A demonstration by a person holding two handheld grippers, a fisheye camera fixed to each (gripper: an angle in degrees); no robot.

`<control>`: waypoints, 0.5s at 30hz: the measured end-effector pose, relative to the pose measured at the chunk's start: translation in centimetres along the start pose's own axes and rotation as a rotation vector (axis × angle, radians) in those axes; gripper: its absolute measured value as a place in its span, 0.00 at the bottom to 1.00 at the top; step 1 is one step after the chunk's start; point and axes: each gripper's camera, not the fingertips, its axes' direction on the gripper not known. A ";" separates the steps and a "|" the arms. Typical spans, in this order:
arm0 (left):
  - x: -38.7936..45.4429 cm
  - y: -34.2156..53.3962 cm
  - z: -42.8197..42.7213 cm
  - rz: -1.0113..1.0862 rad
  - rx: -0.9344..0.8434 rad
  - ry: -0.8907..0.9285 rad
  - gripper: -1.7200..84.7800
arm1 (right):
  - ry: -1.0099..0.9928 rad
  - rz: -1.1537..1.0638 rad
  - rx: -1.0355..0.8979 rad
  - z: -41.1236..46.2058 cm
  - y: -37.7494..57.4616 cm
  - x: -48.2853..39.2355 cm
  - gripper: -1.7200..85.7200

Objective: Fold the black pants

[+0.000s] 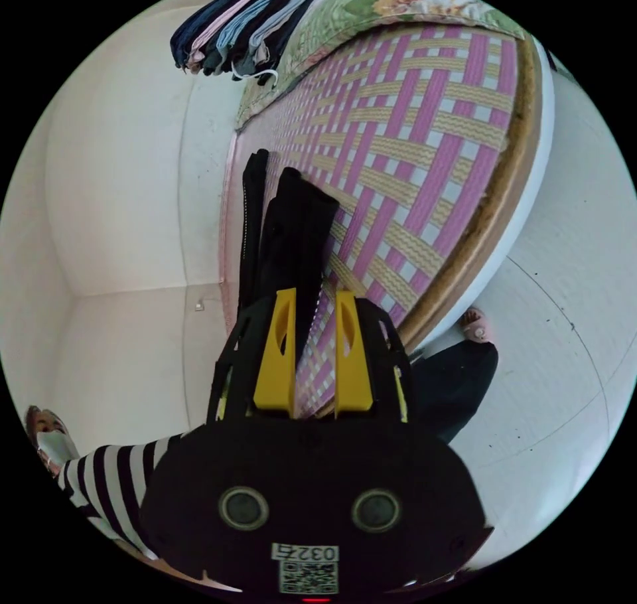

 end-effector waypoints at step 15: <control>5.3 -2.8 3.7 0.224 0.027 0.330 0.00 | -0.155 -0.295 0.029 0.6 -6.3 -9.3 0.02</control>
